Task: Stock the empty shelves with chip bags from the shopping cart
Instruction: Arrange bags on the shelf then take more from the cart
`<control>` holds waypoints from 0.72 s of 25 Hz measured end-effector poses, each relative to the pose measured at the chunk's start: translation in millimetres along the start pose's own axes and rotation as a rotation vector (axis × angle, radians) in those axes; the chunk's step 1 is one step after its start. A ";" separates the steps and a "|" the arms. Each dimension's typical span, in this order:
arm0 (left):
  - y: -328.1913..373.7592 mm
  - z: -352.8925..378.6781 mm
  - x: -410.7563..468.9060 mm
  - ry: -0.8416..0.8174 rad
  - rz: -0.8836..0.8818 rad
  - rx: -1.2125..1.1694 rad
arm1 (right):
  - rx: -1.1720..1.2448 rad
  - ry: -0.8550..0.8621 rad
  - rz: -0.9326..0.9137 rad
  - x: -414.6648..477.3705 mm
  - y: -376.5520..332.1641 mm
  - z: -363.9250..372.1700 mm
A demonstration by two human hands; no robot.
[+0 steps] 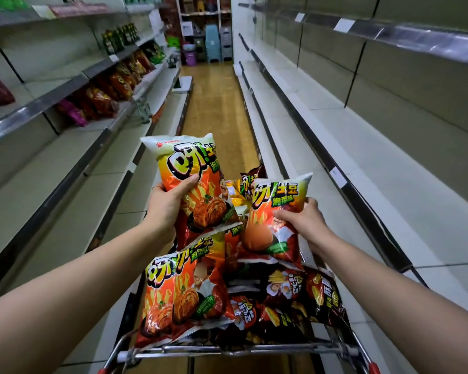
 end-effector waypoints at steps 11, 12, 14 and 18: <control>13.4 27.4 -7.9 -0.019 0.052 0.026 | 0.382 -0.001 -0.238 -16.5 -76.0 -75.6; 13.4 33.3 -9.5 -0.031 0.054 0.017 | 0.393 -0.018 -0.257 -21.5 -79.5 -77.0; 13.5 46.1 -14.6 -0.063 0.058 0.018 | 0.400 -0.050 -0.294 -30.8 -87.0 -82.4; 23.4 67.6 -26.5 -0.170 0.074 0.025 | 0.432 -0.075 -0.337 -52.9 -102.8 -94.2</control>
Point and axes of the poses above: each hand's wrist, its own x-axis towards the middle knuckle, its own z-axis out of the palm, y = z × x, the point moved 10 cm from there along x, towards the middle knuckle
